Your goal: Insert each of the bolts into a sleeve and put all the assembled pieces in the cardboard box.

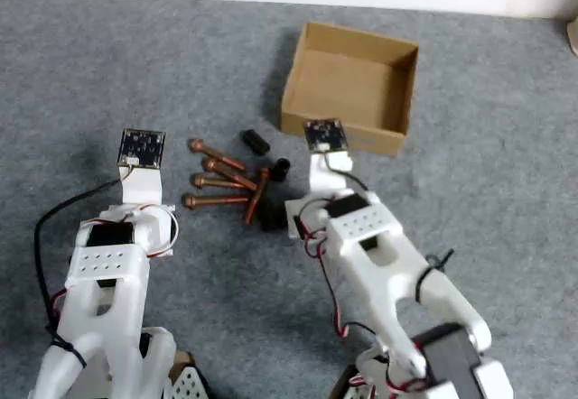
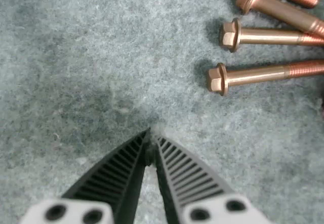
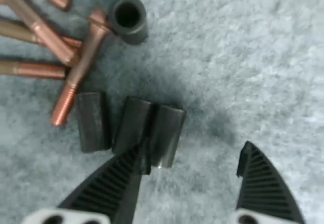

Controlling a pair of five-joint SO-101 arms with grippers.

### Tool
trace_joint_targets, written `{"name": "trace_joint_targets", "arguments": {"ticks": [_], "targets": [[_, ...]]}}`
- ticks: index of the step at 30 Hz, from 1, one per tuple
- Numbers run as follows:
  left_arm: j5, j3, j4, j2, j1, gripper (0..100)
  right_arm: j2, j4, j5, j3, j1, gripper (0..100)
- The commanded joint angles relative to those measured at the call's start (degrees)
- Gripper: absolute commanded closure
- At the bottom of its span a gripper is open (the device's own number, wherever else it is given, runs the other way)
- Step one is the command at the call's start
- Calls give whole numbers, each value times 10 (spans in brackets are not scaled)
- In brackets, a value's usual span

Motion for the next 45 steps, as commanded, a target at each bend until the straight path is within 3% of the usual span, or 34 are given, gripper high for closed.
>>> {"name": "trace_joint_targets", "arguments": {"ticks": [1,20,23,27,37,45], "targets": [[-1,-18,0,-10,-6,990,29,-22,-9,-35,-5,746],[-1,-17,0,-14,-6,990,109,-55,-32,-39,-9,748],[-1,-17,0,-14,-6,990,109,-55,-31,-38,-19,820],[-1,-17,0,-14,-6,990,110,-55,-31,-38,-19,993],[-2,-18,1,-11,-4,990,103,-40,-31,-37,0,995],[1,-85,8,-10,-3,990,-98,-29,-22,42,30,995]]}}
